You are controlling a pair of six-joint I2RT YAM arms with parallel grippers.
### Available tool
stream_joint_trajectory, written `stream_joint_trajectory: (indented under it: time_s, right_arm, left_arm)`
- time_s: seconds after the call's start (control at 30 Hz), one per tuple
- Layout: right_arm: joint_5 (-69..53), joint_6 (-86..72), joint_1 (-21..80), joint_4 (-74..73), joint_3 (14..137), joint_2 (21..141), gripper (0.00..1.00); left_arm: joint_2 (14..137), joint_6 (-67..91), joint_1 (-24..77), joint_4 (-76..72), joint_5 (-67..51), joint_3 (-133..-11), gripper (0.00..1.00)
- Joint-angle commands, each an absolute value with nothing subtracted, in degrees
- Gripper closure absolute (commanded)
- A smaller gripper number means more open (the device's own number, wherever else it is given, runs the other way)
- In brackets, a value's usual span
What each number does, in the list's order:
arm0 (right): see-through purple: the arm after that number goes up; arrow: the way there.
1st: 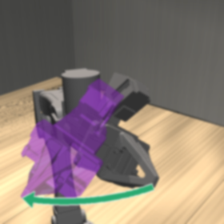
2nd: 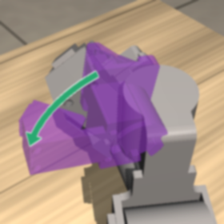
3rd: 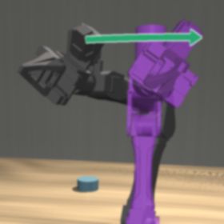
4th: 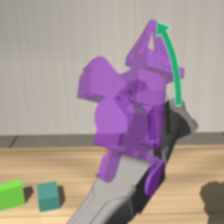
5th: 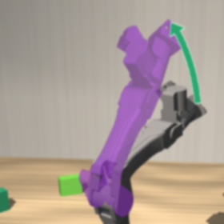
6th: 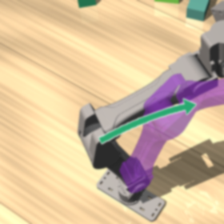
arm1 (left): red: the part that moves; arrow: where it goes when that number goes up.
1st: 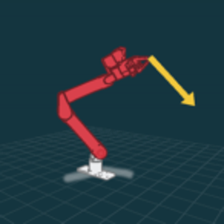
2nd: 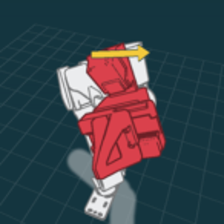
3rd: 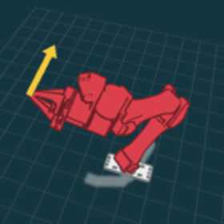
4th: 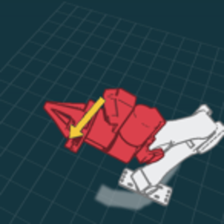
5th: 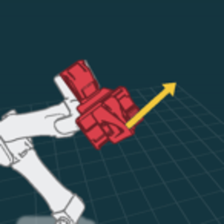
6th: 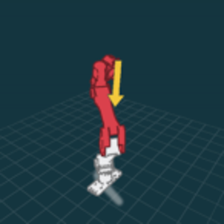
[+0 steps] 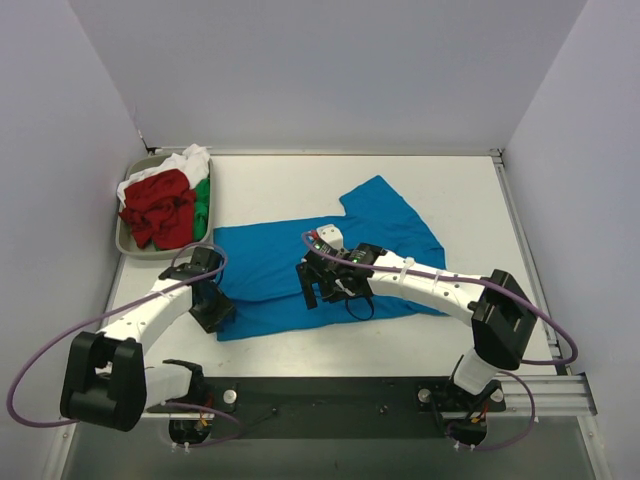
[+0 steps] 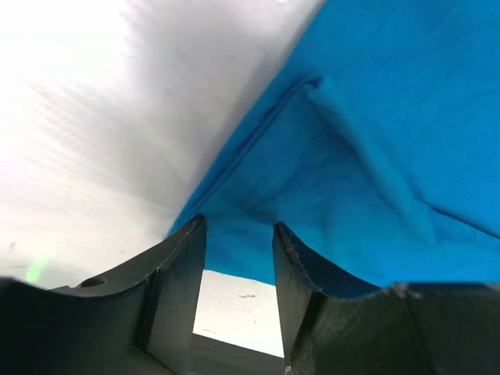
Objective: Fold and stack the t-shirts
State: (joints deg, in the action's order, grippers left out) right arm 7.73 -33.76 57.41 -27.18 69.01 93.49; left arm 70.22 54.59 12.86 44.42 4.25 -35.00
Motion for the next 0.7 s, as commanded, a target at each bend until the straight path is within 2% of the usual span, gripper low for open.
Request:
stream_joint_trajectory:
  time_s: [0.0,0.37,0.6,0.63,0.67]
  right_arm:
    - [9.1,-32.9,57.5,-28.0,68.4,91.7,0.10]
    - [8.8,-32.3,56.3,-28.0,70.0,94.5,0.09]
    - [6.6,-32.1,54.9,-27.0,73.7,101.4,0.08]
    - [6.2,-32.1,54.8,-27.0,74.3,103.0,0.08]
    - [6.1,-32.0,54.8,-27.0,74.9,103.6,0.08]
  left_arm:
    - [66.4,56.7,11.5,49.0,8.3,-34.0,0.50]
    - [65.0,54.8,10.5,49.3,5.0,-36.7,0.45]
    - [60.2,52.2,10.5,50.6,2.1,-41.6,0.26]
    - [59.2,51.9,10.5,51.0,2.2,-42.3,0.13]
    - [58.7,51.7,10.5,51.4,2.0,-42.9,0.13]
